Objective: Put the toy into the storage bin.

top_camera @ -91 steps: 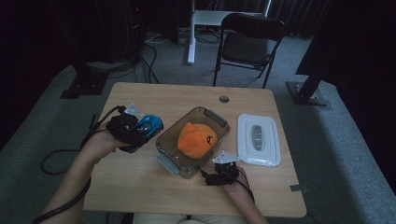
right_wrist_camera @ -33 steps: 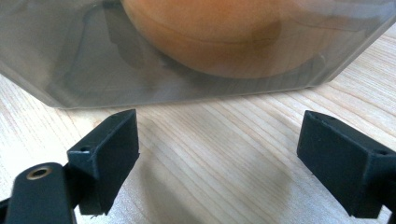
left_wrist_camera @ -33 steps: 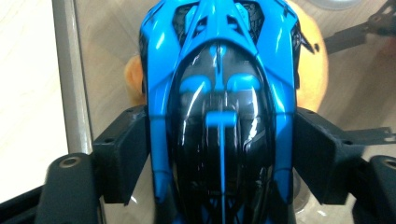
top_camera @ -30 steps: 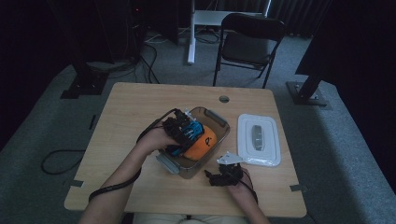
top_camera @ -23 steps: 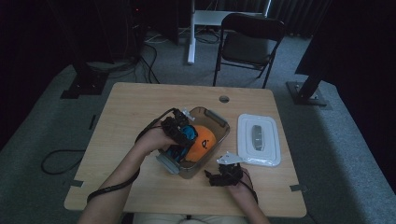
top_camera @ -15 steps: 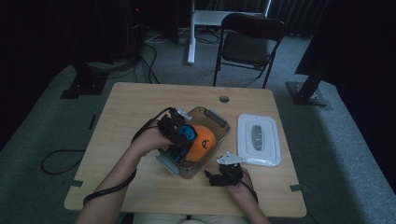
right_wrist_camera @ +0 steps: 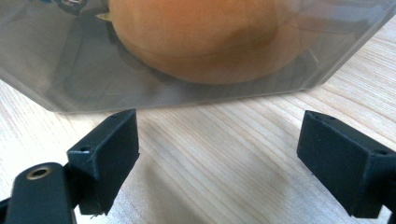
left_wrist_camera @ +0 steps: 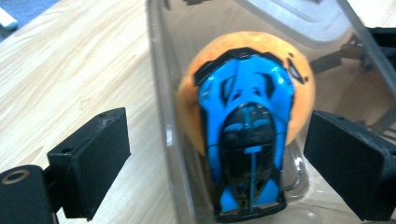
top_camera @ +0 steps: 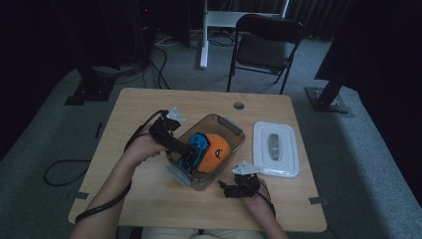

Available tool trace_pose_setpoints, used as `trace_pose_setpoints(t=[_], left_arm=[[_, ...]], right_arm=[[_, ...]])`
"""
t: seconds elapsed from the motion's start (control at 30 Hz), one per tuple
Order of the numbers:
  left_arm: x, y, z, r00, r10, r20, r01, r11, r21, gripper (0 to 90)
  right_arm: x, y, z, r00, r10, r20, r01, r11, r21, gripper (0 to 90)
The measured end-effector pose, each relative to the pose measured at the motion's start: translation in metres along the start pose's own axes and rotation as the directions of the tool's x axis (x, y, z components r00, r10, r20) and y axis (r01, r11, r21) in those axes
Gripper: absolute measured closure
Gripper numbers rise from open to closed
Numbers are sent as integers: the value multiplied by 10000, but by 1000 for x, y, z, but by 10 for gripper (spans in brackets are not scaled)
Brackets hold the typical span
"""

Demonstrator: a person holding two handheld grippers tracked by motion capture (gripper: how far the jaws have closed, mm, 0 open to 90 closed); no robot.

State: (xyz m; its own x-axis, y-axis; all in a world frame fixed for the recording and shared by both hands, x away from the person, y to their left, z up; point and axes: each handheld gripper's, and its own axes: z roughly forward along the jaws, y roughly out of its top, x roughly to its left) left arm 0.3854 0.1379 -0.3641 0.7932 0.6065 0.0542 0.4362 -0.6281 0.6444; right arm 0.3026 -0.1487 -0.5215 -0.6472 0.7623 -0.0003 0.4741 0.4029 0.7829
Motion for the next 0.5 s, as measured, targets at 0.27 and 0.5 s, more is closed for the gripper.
trace_pose_setpoints(t=[0.27,0.5], left_arm=[[24,-26,1,9967,-794,-175,784,9956,-511,79],[43,-48,5,9912,-1283,-313,1247,9873,-989,79]], right_arm=[[-2,0,-2,10000,39,68,-39,10000,9,123],[-4,0,-3,9999,79,118,-79,10000,4,123]])
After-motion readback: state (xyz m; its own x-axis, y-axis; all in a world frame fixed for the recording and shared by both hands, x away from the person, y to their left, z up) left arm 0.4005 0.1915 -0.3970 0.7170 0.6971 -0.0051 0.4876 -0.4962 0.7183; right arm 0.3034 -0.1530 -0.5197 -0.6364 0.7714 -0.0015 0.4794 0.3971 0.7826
